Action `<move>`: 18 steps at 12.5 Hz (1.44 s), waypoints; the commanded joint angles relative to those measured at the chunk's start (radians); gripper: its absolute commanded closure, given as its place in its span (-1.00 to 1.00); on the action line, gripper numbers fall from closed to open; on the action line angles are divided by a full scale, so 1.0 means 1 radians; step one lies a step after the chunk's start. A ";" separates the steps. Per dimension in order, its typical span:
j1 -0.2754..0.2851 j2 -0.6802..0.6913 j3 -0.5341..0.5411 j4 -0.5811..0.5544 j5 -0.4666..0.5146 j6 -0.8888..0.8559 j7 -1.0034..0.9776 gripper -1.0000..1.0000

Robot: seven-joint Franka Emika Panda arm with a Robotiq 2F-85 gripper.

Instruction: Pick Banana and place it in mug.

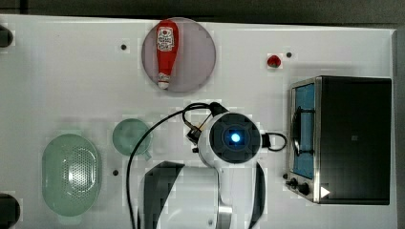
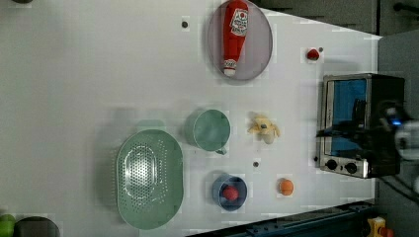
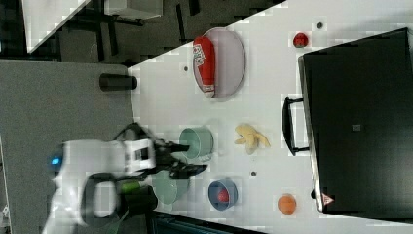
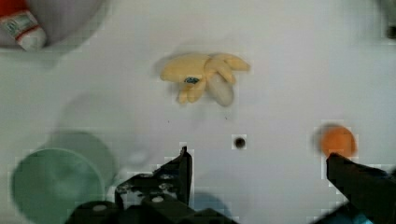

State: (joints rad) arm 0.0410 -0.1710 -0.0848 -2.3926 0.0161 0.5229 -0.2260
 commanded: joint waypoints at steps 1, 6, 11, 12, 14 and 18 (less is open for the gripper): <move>-0.014 0.061 0.008 -0.020 -0.023 0.145 -0.224 -1.00; -0.014 0.318 0.008 -0.024 -0.023 0.342 -0.530 -1.00; -0.014 0.510 0.014 -0.019 -0.023 0.533 -0.563 -1.00; -0.013 0.531 0.014 -0.019 -0.023 0.577 -0.563 -1.00; -0.013 0.557 0.018 -0.021 -0.023 0.608 -0.563 -0.93; -0.014 0.548 0.017 -0.018 -0.023 0.614 -0.563 0.13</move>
State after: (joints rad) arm 0.0399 0.4014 -0.0550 -2.4180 -0.0239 1.1367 -0.7671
